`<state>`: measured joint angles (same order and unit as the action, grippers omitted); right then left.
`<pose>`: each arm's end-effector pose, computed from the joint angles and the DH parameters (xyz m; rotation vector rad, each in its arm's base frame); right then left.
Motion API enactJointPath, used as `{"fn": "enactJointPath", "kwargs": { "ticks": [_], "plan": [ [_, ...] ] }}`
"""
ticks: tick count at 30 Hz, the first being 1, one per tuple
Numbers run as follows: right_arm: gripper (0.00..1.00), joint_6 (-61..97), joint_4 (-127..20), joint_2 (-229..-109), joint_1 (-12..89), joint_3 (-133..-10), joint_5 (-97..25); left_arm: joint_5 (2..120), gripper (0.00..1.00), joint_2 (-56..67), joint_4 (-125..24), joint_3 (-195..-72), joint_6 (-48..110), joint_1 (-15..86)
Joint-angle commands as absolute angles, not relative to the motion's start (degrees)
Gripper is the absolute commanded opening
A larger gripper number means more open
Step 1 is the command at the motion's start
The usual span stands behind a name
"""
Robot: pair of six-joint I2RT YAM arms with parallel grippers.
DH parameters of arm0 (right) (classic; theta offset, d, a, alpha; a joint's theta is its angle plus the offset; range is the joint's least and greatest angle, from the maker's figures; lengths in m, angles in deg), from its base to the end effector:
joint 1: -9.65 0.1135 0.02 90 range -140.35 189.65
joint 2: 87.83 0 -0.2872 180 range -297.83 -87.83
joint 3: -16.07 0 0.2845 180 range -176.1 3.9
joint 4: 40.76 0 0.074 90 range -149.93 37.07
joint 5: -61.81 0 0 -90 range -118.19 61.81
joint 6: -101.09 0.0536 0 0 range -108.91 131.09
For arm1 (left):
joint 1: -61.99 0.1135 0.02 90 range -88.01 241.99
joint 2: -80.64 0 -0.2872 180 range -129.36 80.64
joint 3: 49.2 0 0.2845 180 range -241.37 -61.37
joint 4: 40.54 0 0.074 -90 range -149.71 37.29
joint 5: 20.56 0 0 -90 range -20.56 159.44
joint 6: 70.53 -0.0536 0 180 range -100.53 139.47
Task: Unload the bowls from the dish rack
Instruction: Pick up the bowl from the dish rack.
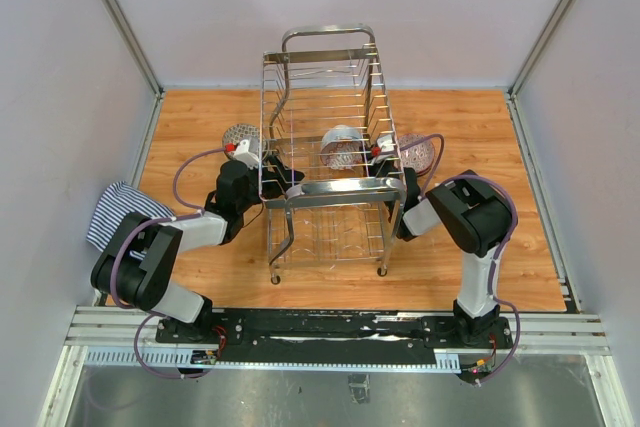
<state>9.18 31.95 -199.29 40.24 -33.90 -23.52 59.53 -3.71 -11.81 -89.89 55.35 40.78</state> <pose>0.3344 0.1926 0.1556 -0.3211 1.3472 0.3626 0.2950 -0.1244 0.1702 -0.1177 1.9108 -0.8468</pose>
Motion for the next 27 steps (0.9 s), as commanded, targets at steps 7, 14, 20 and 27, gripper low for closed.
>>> {"fn": "enactJointPath", "kwargs": {
  "ticks": [7,14,20,27],
  "plan": [
    [0.01,8.22,38.12,-197.99,41.69,-36.19,-23.26,60.96,0.72,-4.07,-13.95,-88.71,54.89,40.37],
    [0.01,6.78,38.04,-196.72,42.21,-35.75,-23.05,61.00,0.72,-4.01,-13.95,-88.71,54.89,40.41],
    [0.01,2.98,38.11,-195.93,43.08,-35.61,-23.61,61.07,0.72,-3.60,-14.04,-88.63,54.95,40.42],
    [0.01,1.56,38.12,-195.05,43.56,-35.17,-23.84,61.09,0.72,-3.53,-14.04,-88.62,54.93,40.46]
  ]
}}
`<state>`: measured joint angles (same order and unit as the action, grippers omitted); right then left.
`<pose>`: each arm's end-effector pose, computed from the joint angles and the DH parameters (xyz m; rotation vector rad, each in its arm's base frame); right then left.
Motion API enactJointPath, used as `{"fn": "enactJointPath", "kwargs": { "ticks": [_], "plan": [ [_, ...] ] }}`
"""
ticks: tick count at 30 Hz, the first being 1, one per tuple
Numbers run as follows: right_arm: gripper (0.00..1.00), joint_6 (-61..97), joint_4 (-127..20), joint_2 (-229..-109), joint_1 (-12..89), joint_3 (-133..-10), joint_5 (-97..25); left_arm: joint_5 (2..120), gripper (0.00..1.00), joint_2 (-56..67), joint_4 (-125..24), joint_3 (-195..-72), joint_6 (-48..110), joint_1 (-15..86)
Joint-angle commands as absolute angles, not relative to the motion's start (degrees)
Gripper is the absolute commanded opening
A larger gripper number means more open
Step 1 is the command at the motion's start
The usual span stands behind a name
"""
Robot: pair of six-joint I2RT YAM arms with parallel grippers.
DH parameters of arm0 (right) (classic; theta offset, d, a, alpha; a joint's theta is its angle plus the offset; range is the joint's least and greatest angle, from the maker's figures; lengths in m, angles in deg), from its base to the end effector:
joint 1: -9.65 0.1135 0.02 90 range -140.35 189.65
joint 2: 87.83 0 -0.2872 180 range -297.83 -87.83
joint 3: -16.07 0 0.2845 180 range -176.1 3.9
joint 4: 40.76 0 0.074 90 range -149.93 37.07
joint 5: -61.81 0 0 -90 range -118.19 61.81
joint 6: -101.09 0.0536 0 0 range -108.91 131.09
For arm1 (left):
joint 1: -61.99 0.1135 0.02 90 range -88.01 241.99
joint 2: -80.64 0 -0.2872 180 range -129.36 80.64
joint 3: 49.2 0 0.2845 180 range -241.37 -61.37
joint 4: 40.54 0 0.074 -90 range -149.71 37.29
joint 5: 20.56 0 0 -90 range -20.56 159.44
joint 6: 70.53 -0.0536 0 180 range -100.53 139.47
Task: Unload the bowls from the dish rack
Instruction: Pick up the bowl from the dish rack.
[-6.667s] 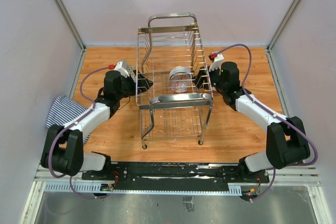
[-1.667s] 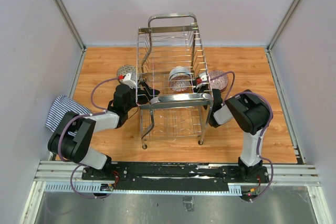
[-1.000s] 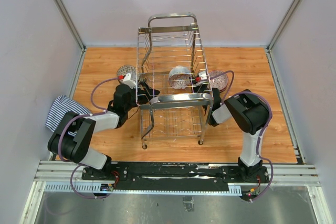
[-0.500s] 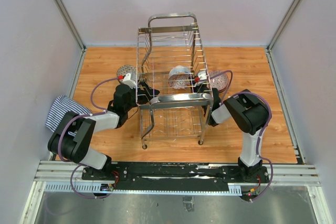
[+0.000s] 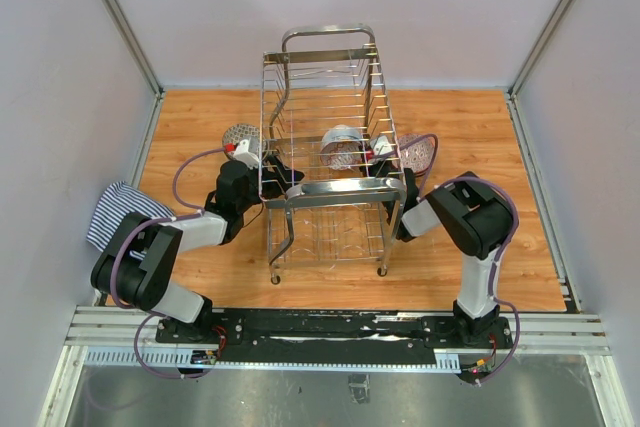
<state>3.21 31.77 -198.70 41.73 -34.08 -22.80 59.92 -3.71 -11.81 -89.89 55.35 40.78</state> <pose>0.3298 0.2008 0.1598 -0.3933 1.3139 0.2902 0.2952 -0.1241 0.1702 -0.1226 1.9095 -0.8407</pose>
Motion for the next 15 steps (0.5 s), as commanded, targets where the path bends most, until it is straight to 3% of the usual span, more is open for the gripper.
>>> {"fn": "enactJointPath", "kwargs": {
  "ticks": [1,15],
  "plan": [
    [0.01,1.47,38.12,-194.73,43.64,-34.94,-23.76,61.11,0.72,-3.55,-14.04,-88.62,54.95,40.38],
    [0.01,-1.39,38.12,-192.59,44.37,-35.07,-24.15,61.18,0.72,-3.11,-13.98,-88.62,55.07,40.46]
  ]
}}
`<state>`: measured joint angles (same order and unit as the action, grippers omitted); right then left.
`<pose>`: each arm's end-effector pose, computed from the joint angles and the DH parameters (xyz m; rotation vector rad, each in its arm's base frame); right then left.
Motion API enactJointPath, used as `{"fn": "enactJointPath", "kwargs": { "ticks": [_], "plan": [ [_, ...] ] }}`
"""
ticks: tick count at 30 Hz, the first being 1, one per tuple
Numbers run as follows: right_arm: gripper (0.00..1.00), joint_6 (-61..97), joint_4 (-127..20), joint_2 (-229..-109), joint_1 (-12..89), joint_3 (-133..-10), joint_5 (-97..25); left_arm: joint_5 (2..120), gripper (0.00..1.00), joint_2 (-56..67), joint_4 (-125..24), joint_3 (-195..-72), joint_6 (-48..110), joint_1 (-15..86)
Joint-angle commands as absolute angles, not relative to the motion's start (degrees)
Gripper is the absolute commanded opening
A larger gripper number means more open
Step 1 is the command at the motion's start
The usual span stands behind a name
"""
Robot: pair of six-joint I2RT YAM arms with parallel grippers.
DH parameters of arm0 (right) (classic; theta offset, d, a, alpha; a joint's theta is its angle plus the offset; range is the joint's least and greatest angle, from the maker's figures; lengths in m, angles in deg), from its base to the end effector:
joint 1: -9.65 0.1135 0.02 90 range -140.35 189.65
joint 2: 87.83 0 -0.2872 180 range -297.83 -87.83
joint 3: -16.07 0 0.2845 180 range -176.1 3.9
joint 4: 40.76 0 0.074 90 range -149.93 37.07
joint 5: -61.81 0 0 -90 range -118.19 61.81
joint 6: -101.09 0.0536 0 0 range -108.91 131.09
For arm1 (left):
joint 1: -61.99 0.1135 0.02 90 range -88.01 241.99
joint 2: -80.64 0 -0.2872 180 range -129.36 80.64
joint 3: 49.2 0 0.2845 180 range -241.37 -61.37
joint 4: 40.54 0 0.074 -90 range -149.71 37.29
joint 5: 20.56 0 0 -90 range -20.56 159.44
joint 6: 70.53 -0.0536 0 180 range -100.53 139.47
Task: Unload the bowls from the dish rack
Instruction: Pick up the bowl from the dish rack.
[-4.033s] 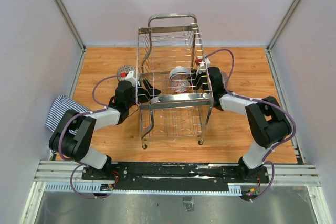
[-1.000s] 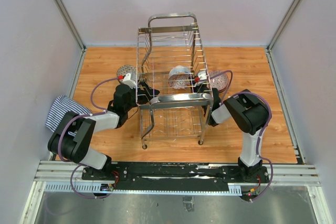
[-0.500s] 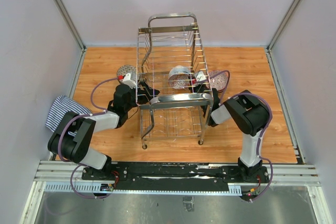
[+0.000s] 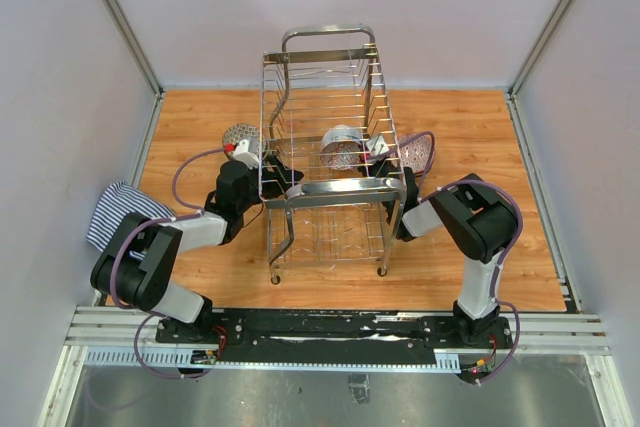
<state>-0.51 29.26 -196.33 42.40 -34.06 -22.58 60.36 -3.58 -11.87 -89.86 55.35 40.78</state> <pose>0.3267 0.2039 0.1693 -0.4408 1.2999 0.2426 0.2952 -0.1236 0.1706 -0.1281 1.9073 -0.8341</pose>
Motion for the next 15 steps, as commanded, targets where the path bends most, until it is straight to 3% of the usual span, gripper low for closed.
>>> {"fn": "enactJointPath", "kwargs": {
  "ticks": [1,15],
  "plan": [
    [0.01,-1.60,38.12,-192.67,44.49,-35.15,-24.27,61.14,0.72,-3.16,-13.96,-88.68,55.07,40.42],
    [0.02,-4.70,38.12,-194.34,44.97,-35.91,-25.58,60.96,0.72,-3.20,-13.85,-88.56,55.07,40.45]
  ]
}}
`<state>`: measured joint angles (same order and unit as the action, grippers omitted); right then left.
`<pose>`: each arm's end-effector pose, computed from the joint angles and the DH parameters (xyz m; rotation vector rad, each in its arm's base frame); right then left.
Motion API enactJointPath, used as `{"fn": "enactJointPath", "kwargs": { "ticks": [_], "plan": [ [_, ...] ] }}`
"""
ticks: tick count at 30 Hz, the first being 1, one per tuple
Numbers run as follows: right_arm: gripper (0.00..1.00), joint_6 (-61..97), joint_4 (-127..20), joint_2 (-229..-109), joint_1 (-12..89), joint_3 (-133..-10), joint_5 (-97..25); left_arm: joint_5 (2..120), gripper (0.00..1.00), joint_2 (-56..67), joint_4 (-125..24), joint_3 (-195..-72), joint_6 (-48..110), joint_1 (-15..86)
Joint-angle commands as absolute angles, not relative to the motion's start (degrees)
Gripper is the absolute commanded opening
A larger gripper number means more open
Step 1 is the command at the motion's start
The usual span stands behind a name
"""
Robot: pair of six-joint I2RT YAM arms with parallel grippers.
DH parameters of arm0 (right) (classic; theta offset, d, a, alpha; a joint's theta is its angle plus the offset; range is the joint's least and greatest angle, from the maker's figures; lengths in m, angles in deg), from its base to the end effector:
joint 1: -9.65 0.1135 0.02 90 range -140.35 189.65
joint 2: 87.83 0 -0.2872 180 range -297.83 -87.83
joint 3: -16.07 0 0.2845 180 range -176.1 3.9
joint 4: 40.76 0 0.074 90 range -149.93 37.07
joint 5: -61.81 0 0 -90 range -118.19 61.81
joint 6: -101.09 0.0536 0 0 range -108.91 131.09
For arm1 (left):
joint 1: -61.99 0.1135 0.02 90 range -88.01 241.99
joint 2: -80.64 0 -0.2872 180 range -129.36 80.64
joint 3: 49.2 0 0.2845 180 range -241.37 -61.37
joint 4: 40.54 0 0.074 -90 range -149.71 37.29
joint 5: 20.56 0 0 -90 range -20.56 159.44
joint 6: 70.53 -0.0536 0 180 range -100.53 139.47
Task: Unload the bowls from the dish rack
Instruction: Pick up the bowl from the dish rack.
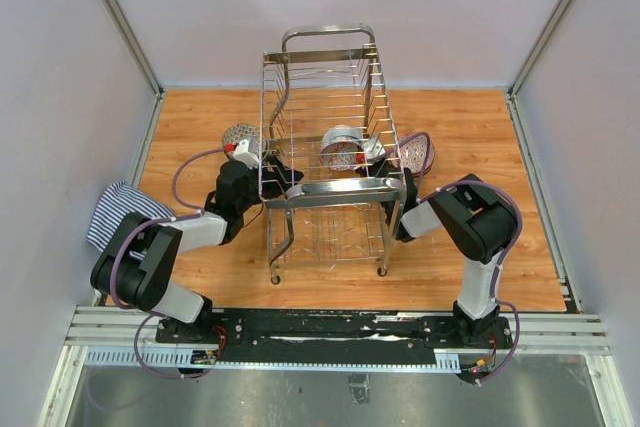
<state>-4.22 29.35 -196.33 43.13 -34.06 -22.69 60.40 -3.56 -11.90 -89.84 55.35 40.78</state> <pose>0.3240 0.2081 0.1695 -0.4912 1.2786 0.2005 0.2951 -0.1235 0.1705 -0.1287 1.9077 -0.8334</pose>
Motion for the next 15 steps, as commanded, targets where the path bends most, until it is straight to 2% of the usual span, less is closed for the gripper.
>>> {"fn": "enactJointPath", "kwargs": {
  "ticks": [1,15],
  "plan": [
    [0.02,-4.69,38.10,-194.28,44.93,-35.96,-25.60,61.04,0.72,-3.19,-13.82,-88.53,55.07,40.45],
    [0.01,-7.39,38.12,-191.00,45.50,-36.22,-25.47,61.01,0.72,-2.91,-13.87,-88.53,55.20,40.45]
  ]
}}
